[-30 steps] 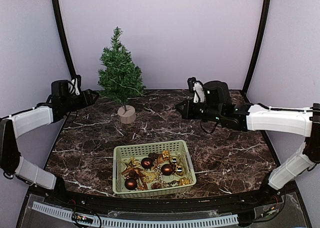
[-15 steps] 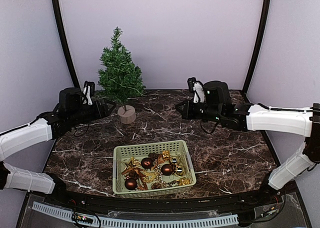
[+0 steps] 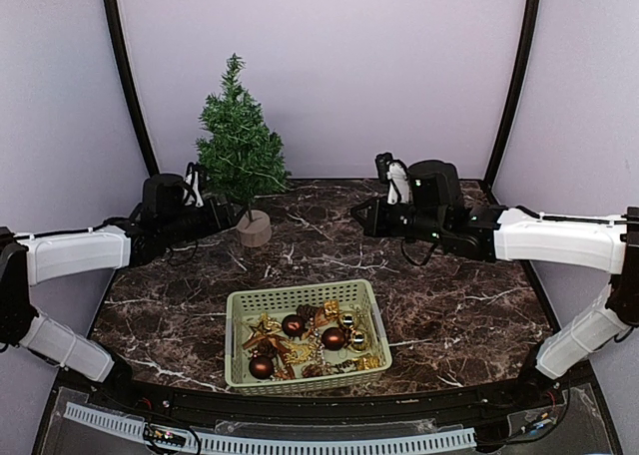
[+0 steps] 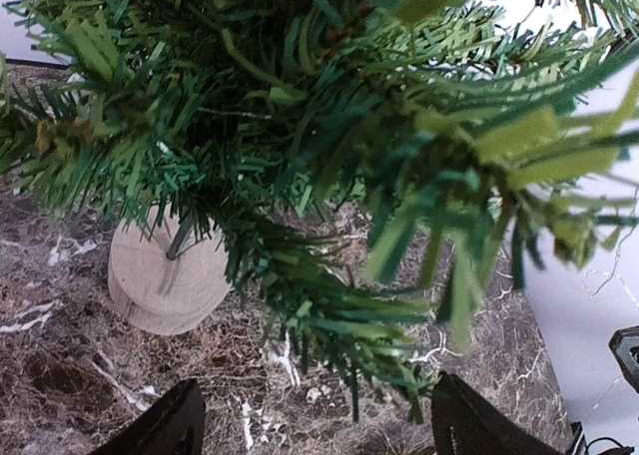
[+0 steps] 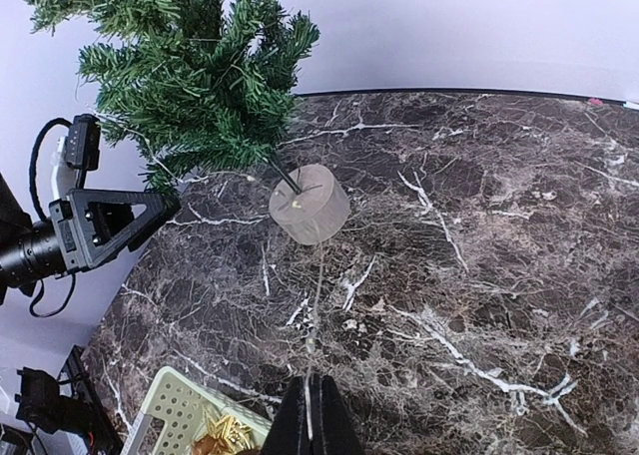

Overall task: Decorate the small christmas tree
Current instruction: Wrap the side of the string light in the gap of the branches.

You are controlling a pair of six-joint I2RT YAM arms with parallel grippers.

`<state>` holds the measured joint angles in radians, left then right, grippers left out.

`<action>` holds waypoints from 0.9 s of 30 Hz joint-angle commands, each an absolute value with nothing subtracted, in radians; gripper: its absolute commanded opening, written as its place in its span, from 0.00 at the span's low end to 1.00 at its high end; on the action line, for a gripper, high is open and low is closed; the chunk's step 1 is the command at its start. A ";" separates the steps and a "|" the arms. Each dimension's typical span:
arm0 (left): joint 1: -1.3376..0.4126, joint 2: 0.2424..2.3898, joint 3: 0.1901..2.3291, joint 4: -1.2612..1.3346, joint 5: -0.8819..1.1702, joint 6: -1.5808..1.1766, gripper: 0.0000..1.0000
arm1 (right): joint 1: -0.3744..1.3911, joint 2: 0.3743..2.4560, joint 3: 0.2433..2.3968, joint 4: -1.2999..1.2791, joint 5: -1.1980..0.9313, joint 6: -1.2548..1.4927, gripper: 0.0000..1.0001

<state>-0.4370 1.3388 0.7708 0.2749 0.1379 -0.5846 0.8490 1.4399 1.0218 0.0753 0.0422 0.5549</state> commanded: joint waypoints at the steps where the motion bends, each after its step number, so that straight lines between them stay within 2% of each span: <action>1: -0.442 1.348 0.797 0.374 0.151 -0.591 0.81 | 0.850 1.414 1.022 0.114 0.049 0.545 0.00; 5: -0.442 1.357 0.804 0.372 0.138 -0.596 0.79 | 0.850 1.415 1.022 0.112 0.049 0.545 0.00; 7: -0.442 1.354 0.804 0.368 0.126 -0.599 0.63 | 0.851 1.412 1.018 0.112 0.053 0.545 0.00; 9: -0.442 1.345 0.800 0.361 0.115 -0.599 0.35 | 0.850 1.409 1.017 0.112 0.056 0.547 0.00; 10: -0.442 1.343 0.800 0.357 0.113 -0.594 0.29 | 0.850 1.405 1.017 0.111 0.056 0.545 0.00; 11: -0.442 1.336 0.801 0.347 0.112 -0.590 0.19 | 0.850 1.400 1.017 0.110 0.058 0.542 0.00; 14: -0.442 1.303 0.805 0.307 0.116 -0.565 0.03 | 0.852 1.379 1.015 0.107 0.034 0.511 0.00; 15: -0.442 1.291 0.803 0.282 0.114 -0.558 0.00 | 0.855 1.371 1.015 0.107 0.018 0.494 0.00; 20: -0.430 1.169 0.772 0.179 0.087 -0.533 0.00 | 0.897 1.335 1.027 0.064 -0.057 0.408 0.00; 27: -0.270 1.061 0.681 0.130 0.240 -0.552 0.00 | 0.953 1.320 1.042 0.032 -0.182 0.369 0.00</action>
<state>-0.3637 1.1137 0.7292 0.1390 0.1505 -0.5610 0.9253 1.3308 1.0206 0.0418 -0.1017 0.4084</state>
